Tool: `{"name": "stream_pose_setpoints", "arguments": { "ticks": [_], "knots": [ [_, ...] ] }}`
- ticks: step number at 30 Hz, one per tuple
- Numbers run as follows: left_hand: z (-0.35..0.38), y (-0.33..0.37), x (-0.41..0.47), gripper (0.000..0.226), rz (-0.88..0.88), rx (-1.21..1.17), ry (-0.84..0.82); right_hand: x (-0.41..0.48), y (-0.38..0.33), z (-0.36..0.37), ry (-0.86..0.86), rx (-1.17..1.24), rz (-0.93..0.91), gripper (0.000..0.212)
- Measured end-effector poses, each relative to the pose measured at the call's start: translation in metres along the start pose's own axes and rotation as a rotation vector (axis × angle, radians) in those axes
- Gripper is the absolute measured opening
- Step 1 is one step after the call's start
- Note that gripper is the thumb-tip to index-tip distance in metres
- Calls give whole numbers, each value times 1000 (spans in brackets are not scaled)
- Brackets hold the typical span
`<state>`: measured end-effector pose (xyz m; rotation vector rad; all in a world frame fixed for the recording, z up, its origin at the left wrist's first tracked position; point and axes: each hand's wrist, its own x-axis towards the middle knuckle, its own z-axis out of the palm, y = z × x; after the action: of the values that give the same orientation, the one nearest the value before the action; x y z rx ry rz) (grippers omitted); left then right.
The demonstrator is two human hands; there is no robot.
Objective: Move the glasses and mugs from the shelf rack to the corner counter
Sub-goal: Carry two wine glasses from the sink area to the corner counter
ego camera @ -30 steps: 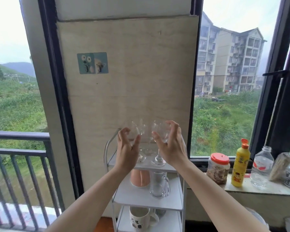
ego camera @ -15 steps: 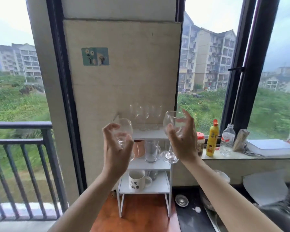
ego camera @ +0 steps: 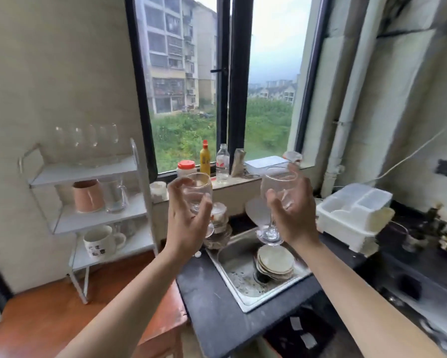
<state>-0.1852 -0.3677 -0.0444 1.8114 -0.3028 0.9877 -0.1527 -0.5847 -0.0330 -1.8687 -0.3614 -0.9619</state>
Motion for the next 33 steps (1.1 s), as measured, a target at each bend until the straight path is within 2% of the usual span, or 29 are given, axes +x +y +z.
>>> {"name": "stream_pose_setpoints", "arguments": {
  "ticks": [3, 7, 13, 16, 21, 28, 33],
  "knots": [
    [73, 41, -10, 40, 25, -81, -94, 1, 29, -81, 78, -41, 17, 73],
    [180, 103, -39, 44, 64, -192, -183, -2, 78, -200, 179, -136, 45, 81],
    [370, 203, -106, 62, 10, -381, -343, -20, 157, -407, 309, -307, 126, 76],
    [448, 251, -140, 60, -26, -500, -475, -29, 185, -492, 373, -409, 163, 74],
    [565, 314, -177, 54, -62, -626, -697, -49, 222, -611, 441, -539, 239, 74],
    [733, 376, -238, 63, -23, -703, -927, -76, 297, -748, 603, -683, 363, 76],
    [867, 413, -265, 67, -43, -795, -1070, -55, 363, -841, 646, -820, 439, 76]
  ]
}}
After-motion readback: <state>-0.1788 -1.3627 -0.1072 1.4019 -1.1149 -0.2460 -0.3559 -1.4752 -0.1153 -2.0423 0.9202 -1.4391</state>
